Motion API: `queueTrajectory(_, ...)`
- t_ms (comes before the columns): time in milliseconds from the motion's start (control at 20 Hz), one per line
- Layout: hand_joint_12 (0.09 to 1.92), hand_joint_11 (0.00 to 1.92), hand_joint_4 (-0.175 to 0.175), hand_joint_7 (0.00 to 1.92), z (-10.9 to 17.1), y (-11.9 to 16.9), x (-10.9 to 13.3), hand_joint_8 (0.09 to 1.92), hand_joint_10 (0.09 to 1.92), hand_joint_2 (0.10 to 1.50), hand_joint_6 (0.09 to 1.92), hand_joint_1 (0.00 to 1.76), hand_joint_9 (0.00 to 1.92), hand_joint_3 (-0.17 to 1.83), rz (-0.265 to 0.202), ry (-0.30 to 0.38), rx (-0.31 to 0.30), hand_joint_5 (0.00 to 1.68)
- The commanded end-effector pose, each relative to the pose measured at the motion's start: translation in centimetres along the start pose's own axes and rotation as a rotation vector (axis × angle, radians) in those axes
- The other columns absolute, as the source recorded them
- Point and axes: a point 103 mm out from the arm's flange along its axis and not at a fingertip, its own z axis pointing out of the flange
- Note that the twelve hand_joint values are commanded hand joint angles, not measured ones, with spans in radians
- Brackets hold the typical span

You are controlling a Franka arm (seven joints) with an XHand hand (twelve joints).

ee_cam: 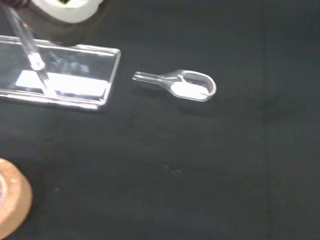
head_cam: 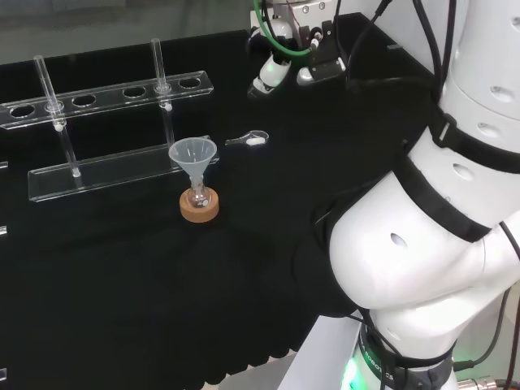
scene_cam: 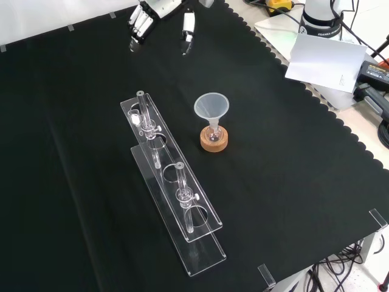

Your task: Pick up the weighing funnel.

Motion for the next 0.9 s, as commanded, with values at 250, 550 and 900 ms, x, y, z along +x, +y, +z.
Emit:
queueTrajectory(250, 1.3, 0.4, -0.025, 0.3, 3.1, 6.5, -2.9, 0.63, 0.56, 0.69, 0.09, 0.83, 0.59, 0.25, -0.005, 0.052, 0.023, 0.53)
queueTrajectory(550, 1.3, 0.4, -0.024, 0.31, 5.1, 8.8, -2.9, 0.63, 0.55, 0.69, 0.09, 0.83, 0.6, 0.26, -0.004, 0.034, 0.044, 0.54)
queueTrajectory(900, 1.29, 0.41, -0.018, 0.32, 7.7, 10.5, -2.3, 0.64, 0.55, 0.68, 0.09, 0.83, 0.6, 0.27, 0.004, 0.028, 0.068, 0.56)
